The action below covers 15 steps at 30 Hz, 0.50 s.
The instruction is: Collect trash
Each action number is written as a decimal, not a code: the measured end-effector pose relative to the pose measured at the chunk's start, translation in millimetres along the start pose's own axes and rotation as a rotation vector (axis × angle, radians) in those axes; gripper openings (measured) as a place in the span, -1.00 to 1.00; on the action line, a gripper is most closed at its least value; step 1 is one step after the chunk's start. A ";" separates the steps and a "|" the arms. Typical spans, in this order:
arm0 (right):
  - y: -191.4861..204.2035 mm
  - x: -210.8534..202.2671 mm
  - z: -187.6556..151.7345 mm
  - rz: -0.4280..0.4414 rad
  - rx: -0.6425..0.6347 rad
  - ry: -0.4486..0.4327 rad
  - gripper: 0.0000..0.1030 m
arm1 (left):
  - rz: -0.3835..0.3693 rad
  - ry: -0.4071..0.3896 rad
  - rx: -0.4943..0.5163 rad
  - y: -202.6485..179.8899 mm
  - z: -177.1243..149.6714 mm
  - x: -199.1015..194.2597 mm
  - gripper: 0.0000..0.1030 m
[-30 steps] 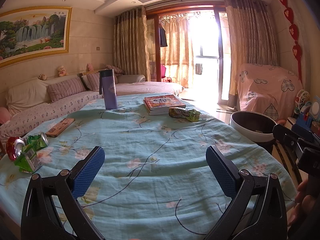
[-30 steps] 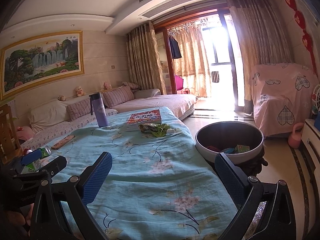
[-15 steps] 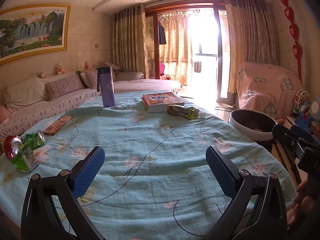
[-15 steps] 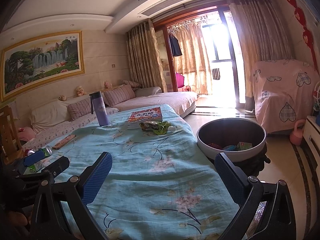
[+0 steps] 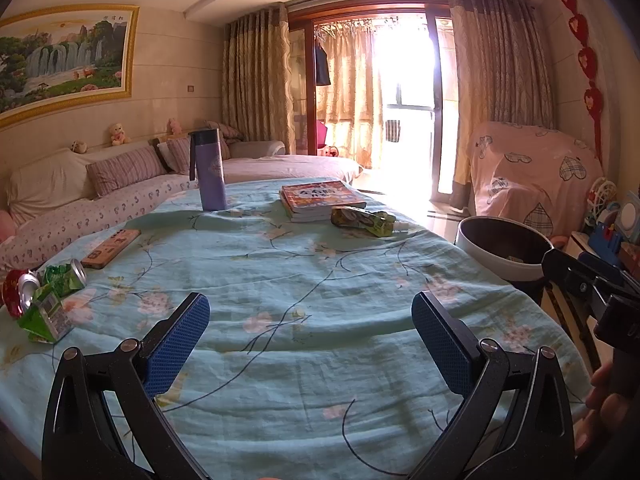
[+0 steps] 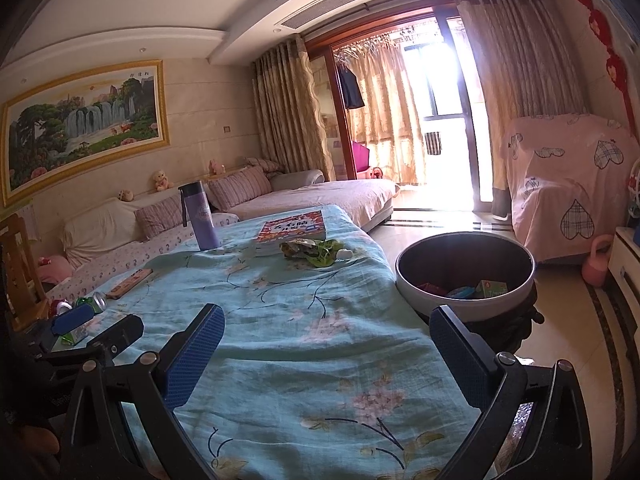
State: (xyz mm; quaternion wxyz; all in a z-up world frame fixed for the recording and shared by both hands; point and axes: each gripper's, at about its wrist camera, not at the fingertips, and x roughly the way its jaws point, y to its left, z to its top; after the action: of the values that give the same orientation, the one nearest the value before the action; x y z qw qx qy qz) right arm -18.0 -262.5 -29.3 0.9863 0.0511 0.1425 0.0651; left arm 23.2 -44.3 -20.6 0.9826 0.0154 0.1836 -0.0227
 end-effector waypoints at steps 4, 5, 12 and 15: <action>-1.2 1.1 0.4 -0.002 0.004 0.006 1.00 | -0.003 -0.001 -0.003 0.6 0.3 -0.4 1.00; -1.5 1.1 0.3 -0.001 0.005 0.006 1.00 | -0.003 -0.001 -0.003 0.4 0.3 -0.3 1.00; -1.7 1.4 0.3 -0.001 0.005 0.009 1.00 | -0.005 0.001 -0.006 0.0 1.2 -1.0 1.00; -2.1 2.0 0.7 -0.004 0.004 0.011 1.00 | -0.007 0.004 -0.007 0.2 2.1 -0.8 1.00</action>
State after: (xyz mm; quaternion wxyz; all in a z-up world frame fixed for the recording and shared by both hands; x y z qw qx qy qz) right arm -15.6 -264.3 -29.4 0.9855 0.0525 0.1483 0.0631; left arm 23.2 -44.2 -18.4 0.9822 0.0112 0.1857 -0.0257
